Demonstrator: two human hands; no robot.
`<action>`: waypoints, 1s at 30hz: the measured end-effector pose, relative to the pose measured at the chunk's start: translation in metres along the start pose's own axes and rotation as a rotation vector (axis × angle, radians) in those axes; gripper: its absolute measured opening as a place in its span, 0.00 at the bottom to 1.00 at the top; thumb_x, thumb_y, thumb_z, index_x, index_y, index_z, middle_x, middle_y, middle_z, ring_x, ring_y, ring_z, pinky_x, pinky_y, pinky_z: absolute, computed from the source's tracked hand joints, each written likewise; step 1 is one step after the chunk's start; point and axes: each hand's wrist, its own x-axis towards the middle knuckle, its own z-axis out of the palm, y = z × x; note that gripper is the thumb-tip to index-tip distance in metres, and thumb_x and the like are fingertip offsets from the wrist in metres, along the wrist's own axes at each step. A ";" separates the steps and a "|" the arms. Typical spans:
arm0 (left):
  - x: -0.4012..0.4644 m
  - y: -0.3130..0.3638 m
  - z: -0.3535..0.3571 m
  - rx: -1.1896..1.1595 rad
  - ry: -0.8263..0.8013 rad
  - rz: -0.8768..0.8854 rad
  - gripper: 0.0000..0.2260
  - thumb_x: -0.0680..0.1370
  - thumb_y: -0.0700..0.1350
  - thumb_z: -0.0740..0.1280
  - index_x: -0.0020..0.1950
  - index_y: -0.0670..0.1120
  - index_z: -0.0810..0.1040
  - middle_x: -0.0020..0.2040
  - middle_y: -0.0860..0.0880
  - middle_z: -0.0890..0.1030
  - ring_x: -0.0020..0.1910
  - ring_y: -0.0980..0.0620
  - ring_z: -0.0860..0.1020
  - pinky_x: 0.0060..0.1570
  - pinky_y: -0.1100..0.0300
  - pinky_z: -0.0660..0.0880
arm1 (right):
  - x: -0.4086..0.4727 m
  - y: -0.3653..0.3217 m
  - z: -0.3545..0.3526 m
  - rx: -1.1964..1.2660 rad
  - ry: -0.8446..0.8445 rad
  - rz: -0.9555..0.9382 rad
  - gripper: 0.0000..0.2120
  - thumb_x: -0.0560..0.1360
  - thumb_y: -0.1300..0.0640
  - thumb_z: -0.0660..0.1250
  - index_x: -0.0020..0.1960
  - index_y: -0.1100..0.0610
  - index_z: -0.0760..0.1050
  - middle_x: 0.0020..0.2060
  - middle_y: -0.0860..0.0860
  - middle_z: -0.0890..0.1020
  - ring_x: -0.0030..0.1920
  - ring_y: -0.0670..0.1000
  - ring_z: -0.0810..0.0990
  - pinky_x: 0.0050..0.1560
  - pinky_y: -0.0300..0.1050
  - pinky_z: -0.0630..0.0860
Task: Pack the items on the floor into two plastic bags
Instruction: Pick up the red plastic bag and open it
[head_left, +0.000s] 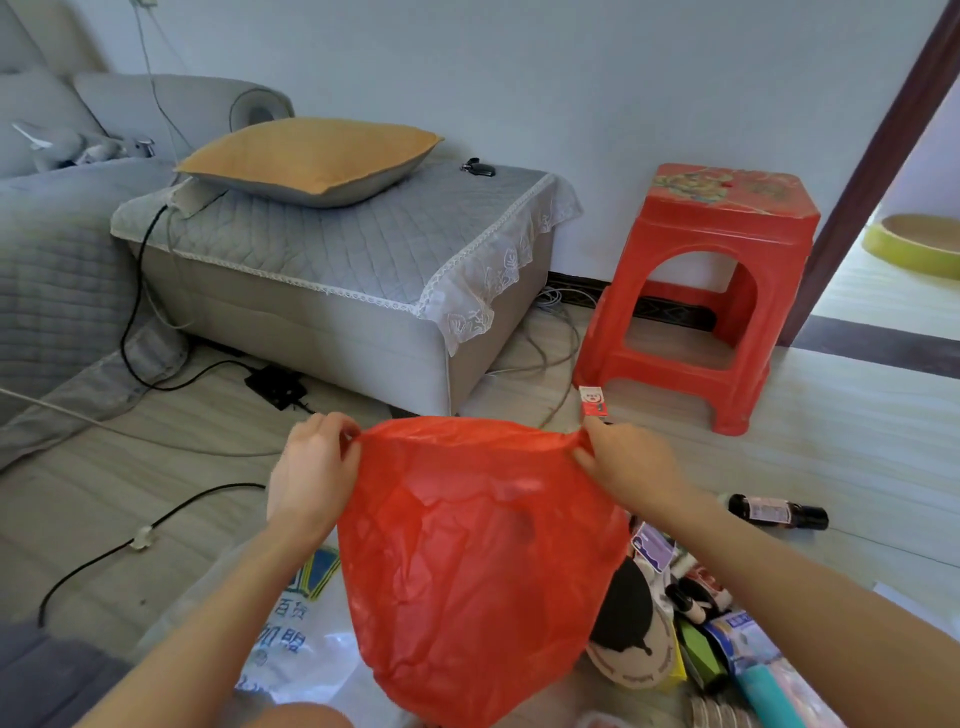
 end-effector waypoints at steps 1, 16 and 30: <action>0.002 -0.007 0.004 -0.005 -0.004 -0.012 0.05 0.76 0.41 0.63 0.49 0.43 0.77 0.47 0.45 0.78 0.48 0.45 0.75 0.43 0.51 0.73 | 0.007 -0.004 0.004 -0.034 -0.012 -0.027 0.15 0.78 0.48 0.56 0.53 0.59 0.70 0.51 0.59 0.80 0.52 0.60 0.79 0.41 0.48 0.68; 0.030 -0.095 0.105 0.022 -0.118 -0.277 0.06 0.76 0.41 0.63 0.52 0.43 0.75 0.51 0.41 0.79 0.46 0.37 0.78 0.46 0.47 0.75 | 0.113 -0.049 0.131 0.417 -0.170 0.086 0.18 0.76 0.58 0.62 0.65 0.60 0.66 0.58 0.62 0.76 0.59 0.63 0.73 0.58 0.56 0.71; 0.040 -0.084 0.141 0.198 -0.238 -0.071 0.17 0.76 0.51 0.65 0.62 0.46 0.73 0.57 0.45 0.74 0.57 0.43 0.73 0.48 0.49 0.71 | 0.135 -0.036 0.153 0.368 -0.159 0.136 0.14 0.77 0.51 0.60 0.57 0.56 0.76 0.52 0.57 0.82 0.53 0.59 0.78 0.49 0.49 0.73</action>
